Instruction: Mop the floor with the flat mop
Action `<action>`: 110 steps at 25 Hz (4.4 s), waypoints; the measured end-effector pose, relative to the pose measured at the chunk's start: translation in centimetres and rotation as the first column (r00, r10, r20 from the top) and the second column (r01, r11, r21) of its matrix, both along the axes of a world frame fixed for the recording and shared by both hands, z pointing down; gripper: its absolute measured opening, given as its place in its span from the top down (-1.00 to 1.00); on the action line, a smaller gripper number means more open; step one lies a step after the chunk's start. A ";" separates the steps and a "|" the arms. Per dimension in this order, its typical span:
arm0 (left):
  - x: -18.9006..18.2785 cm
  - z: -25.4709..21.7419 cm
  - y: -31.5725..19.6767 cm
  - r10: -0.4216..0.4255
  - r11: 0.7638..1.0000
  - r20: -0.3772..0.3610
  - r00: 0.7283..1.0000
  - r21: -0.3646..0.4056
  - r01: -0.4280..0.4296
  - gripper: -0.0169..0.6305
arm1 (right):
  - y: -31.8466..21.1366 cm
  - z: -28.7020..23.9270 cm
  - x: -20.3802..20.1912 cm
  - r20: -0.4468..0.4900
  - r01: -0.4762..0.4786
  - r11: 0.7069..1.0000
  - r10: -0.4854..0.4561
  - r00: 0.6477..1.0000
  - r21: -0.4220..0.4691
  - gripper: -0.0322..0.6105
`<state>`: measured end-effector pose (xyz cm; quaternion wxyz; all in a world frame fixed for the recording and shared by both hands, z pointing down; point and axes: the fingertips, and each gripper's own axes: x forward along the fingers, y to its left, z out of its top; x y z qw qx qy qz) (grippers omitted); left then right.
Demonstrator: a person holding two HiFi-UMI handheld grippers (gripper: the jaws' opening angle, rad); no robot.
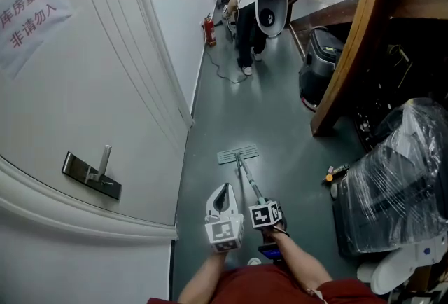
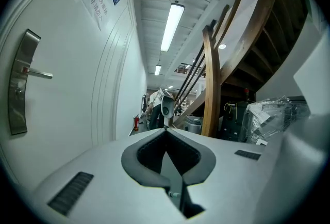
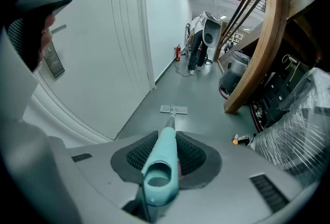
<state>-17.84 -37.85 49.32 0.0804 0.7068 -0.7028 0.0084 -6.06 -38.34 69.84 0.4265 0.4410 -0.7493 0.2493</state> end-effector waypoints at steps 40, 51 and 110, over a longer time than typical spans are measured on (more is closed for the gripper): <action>-13.6 -0.7 -26.3 0.007 1.000 0.006 1.000 -0.009 -0.007 0.90 | -27.2 -0.3 -12.2 -0.002 -0.035 0.999 0.035 0.999 0.003 0.53; -12.1 0.1 -31.8 -0.039 0.999 0.021 0.999 -0.036 0.040 0.90 | -33.4 0.0 -11.3 -0.005 0.017 1.000 -0.017 1.000 0.008 0.53; -8.6 1.0 -15.9 0.030 0.998 0.024 0.999 -0.047 -0.029 0.90 | -16.2 1.0 -7.5 0.005 -0.031 0.999 0.032 0.999 -0.018 0.53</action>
